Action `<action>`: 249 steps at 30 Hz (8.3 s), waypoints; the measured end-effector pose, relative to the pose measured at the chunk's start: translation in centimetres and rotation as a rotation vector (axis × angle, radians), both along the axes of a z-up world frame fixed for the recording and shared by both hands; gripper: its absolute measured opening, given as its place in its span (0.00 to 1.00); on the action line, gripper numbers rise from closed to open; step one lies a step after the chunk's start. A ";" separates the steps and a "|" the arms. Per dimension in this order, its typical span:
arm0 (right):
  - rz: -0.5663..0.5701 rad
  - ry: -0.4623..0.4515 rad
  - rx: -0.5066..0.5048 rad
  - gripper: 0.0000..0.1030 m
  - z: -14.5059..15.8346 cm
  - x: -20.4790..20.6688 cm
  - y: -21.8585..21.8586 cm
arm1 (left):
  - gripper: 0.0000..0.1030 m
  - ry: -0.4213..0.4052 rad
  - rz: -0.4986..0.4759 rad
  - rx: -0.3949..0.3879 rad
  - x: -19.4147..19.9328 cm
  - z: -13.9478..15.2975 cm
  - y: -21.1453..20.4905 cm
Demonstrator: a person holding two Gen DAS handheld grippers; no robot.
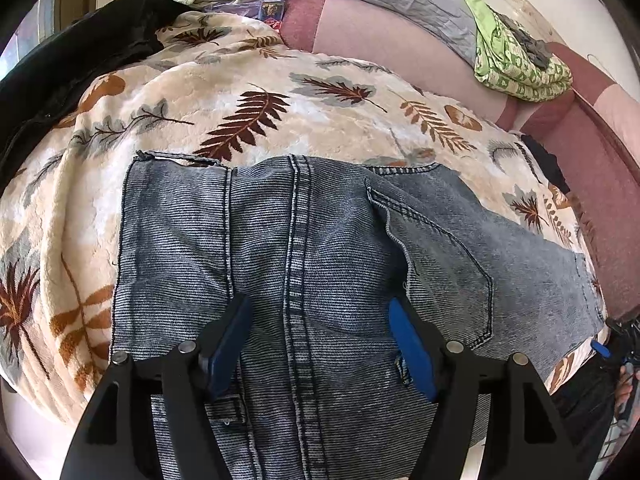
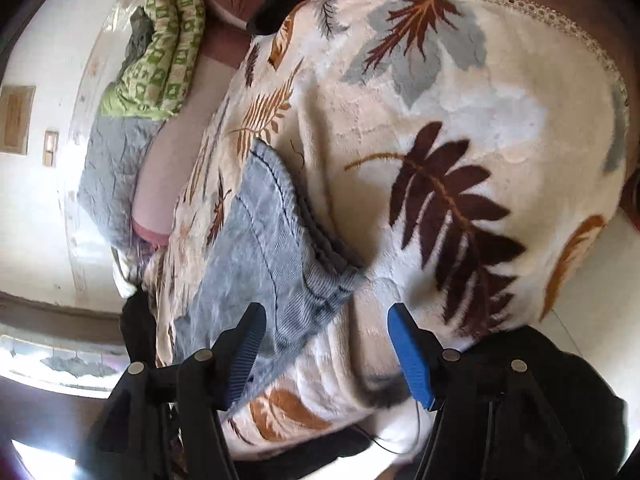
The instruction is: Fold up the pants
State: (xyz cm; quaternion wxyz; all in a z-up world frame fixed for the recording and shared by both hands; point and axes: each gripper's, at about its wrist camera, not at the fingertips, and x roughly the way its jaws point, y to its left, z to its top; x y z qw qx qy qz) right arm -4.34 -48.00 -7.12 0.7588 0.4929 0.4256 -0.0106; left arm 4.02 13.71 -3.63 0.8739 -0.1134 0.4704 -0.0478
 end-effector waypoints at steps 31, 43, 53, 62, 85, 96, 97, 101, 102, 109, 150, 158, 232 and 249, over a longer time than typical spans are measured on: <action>0.266 -0.165 -0.481 0.53 11.3 3.0 8.3 | 0.72 -0.118 0.010 0.041 -1.3 4.5 -1.7; 0.543 -0.069 -0.721 0.56 10.9 8.5 18.1 | 0.84 -0.108 0.122 0.208 -0.2 4.6 -1.3; 1.006 -0.154 -0.613 0.55 8.5 22.1 38.7 | 0.88 0.015 0.159 0.268 2.4 -0.5 -0.1; 1.101 -0.184 -0.835 0.05 5.9 24.4 43.5 | 0.90 0.008 0.158 0.279 2.7 -1.2 -0.2; 0.845 -0.173 -0.469 0.69 6.0 17.6 34.9 | 0.93 -0.008 0.199 0.297 2.7 -1.1 -0.1; 0.619 -0.131 -0.185 0.72 1.4 11.2 18.9 | 0.93 -0.115 0.182 0.304 -1.1 3.5 -3.2; 0.599 -0.120 -0.170 0.72 2.3 10.9 18.4 | 0.93 -0.104 0.152 0.313 -1.2 3.5 -3.9; 0.580 -0.253 -0.173 0.75 5.6 7.7 17.2 | 0.94 0.072 0.068 0.374 0.4 -0.5 -5.1; 0.579 -0.214 -0.180 0.76 4.4 7.5 17.2 | 0.99 0.064 0.081 0.351 0.5 -0.8 -4.7; 0.452 -0.270 -0.139 0.76 4.4 4.8 13.1 | 0.99 -0.059 0.121 0.315 -0.1 4.3 -5.6; -0.056 0.032 0.037 0.75 -1.4 1.9 0.5 | 1.00 -0.048 -0.126 -0.009 2.6 2.7 -16.6; -0.034 0.000 -0.039 0.31 -1.0 2.4 -0.1 | 1.00 -0.049 -0.250 0.082 4.5 3.2 -26.9; 0.431 -0.292 0.087 0.76 0.1 4.1 18.4 | 0.77 0.289 -0.012 -0.473 1.3 2.4 -15.3; 0.440 -0.277 0.067 0.76 1.3 3.7 18.5 | 0.12 0.262 0.055 -0.220 -0.7 1.2 -14.7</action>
